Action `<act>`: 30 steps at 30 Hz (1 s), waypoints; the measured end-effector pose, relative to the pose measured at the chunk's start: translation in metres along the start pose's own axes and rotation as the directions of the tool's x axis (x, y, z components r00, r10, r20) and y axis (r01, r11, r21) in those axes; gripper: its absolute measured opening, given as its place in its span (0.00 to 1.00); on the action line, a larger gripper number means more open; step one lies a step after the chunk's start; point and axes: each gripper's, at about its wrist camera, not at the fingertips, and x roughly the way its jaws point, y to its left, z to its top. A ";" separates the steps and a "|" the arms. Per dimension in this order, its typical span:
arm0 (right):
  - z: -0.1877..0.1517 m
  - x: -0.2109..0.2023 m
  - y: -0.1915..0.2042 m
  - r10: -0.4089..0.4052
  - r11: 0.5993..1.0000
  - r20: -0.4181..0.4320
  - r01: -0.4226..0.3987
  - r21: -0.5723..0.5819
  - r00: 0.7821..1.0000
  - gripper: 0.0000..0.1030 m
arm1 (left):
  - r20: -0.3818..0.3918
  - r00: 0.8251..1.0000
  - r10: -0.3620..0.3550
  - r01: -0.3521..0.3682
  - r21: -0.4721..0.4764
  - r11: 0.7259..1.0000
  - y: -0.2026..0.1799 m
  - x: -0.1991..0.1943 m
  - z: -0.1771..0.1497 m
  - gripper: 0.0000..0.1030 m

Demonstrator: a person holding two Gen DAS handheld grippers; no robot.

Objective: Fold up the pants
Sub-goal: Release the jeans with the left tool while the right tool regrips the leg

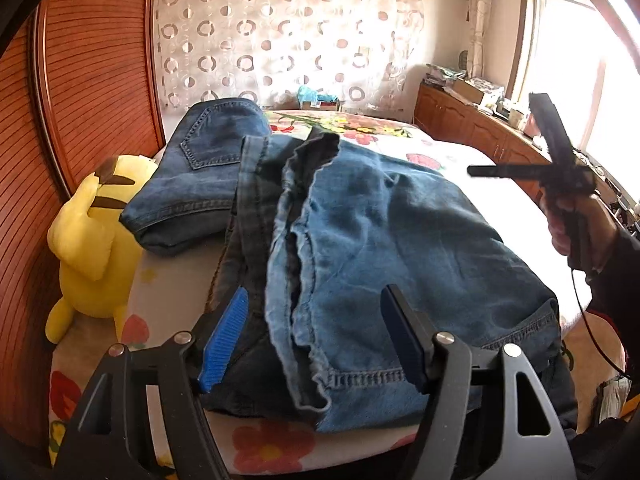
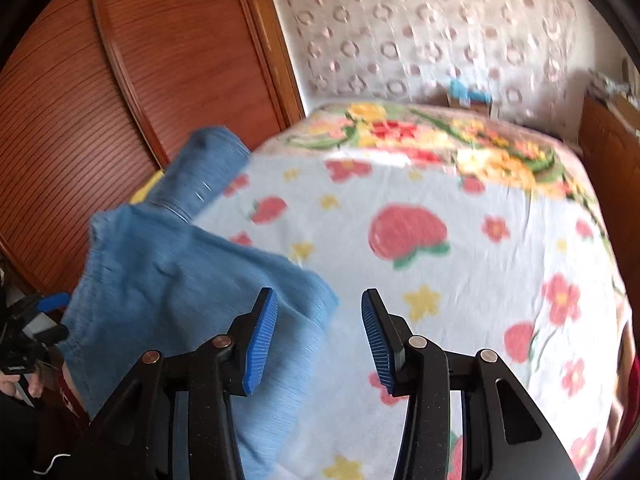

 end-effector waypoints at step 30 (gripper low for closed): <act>0.048 -0.004 0.015 0.064 0.997 0.173 -0.068 0.021 0.983 0.01 | -0.019 1.000 0.019 -0.019 0.000 1.000 0.000 0.009 -0.004 0.68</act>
